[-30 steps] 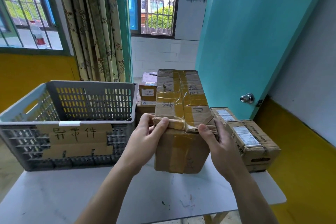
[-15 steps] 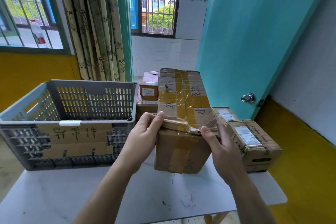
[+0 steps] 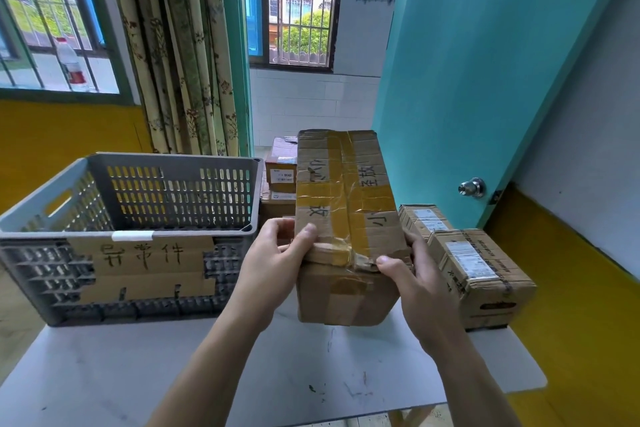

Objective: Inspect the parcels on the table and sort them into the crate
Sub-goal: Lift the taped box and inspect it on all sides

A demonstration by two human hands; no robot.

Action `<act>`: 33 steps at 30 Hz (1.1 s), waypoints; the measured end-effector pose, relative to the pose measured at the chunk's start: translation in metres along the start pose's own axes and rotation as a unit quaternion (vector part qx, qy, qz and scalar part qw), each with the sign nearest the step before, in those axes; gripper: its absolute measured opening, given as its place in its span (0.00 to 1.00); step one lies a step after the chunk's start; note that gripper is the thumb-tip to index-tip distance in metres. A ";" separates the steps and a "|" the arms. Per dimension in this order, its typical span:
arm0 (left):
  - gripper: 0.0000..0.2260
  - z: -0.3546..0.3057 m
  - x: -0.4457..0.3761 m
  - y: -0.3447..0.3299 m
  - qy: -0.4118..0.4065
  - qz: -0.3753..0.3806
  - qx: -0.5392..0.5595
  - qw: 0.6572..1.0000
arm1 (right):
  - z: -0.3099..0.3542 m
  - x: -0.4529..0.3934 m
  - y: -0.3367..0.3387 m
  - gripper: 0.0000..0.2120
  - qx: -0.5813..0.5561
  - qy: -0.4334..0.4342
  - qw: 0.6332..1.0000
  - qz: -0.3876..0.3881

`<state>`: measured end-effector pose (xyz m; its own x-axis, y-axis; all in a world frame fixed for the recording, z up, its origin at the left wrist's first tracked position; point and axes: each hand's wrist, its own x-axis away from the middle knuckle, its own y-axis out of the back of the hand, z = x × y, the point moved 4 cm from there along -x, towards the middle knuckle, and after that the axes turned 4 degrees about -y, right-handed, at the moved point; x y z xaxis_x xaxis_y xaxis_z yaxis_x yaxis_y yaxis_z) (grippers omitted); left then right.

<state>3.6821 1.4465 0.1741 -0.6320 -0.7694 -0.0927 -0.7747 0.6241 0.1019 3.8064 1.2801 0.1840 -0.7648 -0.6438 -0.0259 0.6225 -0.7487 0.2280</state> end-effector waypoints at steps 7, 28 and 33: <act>0.21 0.009 0.001 -0.005 -0.013 0.050 -0.008 0.999 | -0.001 -0.008 0.008 0.03 0.030 -0.002 0.999 -0.043; 0.27 -0.001 0.003 -0.012 -0.029 0.078 -0.071 0.994 | -0.019 -0.012 0.007 0.17 0.152 0.015 0.984 -0.087; 0.17 0.002 0.003 -0.009 -0.046 0.058 -0.104 0.992 | -0.017 -0.012 0.002 0.15 0.152 0.038 0.984 -0.086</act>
<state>3.6867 1.4388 0.1706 -0.7233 -0.6725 -0.1571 -0.6816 0.6587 0.3187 3.8197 1.2831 0.1678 -0.8330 -0.5298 -0.1594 0.3976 -0.7736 0.4934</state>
